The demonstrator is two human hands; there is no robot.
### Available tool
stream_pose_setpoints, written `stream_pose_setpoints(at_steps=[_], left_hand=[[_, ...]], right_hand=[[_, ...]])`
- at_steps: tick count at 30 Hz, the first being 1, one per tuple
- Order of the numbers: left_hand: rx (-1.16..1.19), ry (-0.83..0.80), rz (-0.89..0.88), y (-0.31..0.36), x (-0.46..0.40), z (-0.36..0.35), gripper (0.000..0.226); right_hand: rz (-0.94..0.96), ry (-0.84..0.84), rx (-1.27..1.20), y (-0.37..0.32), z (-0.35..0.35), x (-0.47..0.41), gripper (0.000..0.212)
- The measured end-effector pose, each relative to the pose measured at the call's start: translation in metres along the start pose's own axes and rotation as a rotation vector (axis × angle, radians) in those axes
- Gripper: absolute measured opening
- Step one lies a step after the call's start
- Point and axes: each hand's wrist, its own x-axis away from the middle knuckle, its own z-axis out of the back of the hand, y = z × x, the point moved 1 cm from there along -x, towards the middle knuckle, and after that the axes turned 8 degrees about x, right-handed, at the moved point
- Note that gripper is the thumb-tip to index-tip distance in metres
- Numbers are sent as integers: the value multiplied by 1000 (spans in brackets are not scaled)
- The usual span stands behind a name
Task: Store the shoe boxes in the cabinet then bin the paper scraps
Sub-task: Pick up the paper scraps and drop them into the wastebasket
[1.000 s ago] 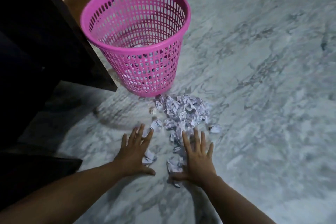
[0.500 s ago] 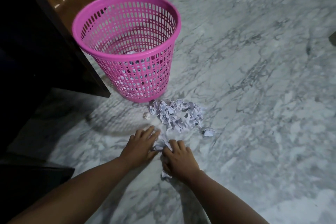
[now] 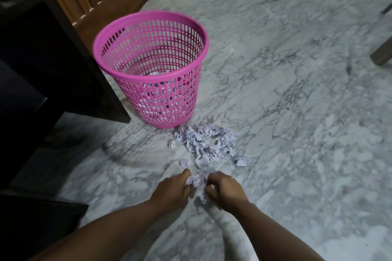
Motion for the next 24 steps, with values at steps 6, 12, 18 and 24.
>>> stream_pose_setpoints(at_steps=[6, 12, 18, 24], left_hand=[[240, 155, -8, 37, -20, 49, 18], [407, 515, -177, 89, -47, 145, 22], [586, 1024, -411, 149, -70, 292, 15], [284, 927, -12, 110, -138, 379, 20]], right_hand=[[-59, 359, -468, -30, 71, -24, 28], [93, 688, -831, -101, 193, -51, 44], [350, 955, -859, -180, 305, -98, 33], [185, 482, -326, -228, 344, -167, 88]])
